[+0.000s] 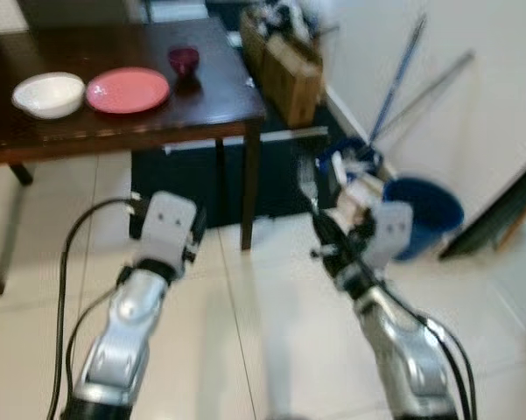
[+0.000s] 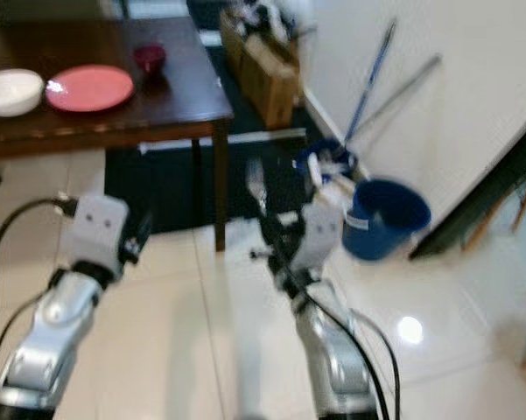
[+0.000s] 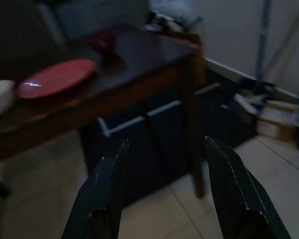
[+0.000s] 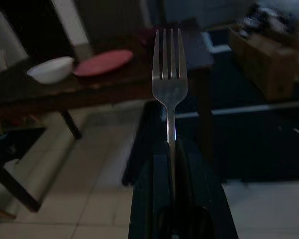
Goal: Setting the table
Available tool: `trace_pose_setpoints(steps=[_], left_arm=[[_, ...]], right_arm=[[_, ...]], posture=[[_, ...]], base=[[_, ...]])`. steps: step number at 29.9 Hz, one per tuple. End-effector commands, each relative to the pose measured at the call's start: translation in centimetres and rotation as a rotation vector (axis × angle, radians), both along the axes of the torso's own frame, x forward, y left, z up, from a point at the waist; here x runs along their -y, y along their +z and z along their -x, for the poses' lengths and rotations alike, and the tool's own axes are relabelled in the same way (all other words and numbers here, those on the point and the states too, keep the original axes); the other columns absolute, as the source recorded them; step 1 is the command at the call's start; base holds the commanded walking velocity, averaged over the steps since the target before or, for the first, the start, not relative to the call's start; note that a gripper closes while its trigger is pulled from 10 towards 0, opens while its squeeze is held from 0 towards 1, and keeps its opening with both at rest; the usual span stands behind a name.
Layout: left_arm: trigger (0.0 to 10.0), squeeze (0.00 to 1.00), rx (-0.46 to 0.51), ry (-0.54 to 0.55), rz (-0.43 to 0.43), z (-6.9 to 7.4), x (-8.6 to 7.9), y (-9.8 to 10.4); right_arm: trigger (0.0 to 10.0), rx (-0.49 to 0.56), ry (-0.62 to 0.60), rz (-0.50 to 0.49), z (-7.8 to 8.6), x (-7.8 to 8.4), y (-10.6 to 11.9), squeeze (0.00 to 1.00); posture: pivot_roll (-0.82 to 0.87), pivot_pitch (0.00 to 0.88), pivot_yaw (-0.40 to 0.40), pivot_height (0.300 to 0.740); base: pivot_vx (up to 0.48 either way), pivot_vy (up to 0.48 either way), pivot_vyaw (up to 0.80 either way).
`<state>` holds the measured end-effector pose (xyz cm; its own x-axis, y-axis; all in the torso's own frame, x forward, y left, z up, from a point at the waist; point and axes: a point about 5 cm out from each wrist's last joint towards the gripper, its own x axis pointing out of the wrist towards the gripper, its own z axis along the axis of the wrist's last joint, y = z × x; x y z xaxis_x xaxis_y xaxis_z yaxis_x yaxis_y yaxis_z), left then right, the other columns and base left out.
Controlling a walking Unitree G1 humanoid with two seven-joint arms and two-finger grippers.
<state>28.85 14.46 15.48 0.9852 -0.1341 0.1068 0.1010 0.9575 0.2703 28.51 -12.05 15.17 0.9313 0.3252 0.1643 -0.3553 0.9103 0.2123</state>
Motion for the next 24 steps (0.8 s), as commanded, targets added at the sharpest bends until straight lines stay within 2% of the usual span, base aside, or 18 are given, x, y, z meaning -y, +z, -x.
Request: trace_pose_setpoints(steps=[1, 16, 24], left_arm=[[10.0, 0.20, -0.019, 0.021, -0.013, 0.1, -0.4, -0.7], [10.0, 0.20, 0.019, -0.007, -0.005, 0.0, 0.3, 0.0], [10.0, 0.20, 0.062, -0.063, 0.004, 0.0, 1.2, 1.2]], right_arm=[[10.0, -0.009, 0.022, -0.009, 0.1, -0.4, -0.1, 0.00], [10.0, 0.032, 0.004, 0.048, -0.5, 0.7, 0.7, 0.00], [10.0, 0.045, -0.024, 0.061, -1.1, 1.5, 1.1, 0.00]], posture=[[-0.13, 0.025, 0.039, 0.740], [-0.13, 0.025, 0.041, 0.740], [-0.13, 0.027, 0.049, 0.740]], base=[[0.480, 0.000, 0.00], [0.480, 0.000, 0.00], [0.480, 0.000, 0.00]])
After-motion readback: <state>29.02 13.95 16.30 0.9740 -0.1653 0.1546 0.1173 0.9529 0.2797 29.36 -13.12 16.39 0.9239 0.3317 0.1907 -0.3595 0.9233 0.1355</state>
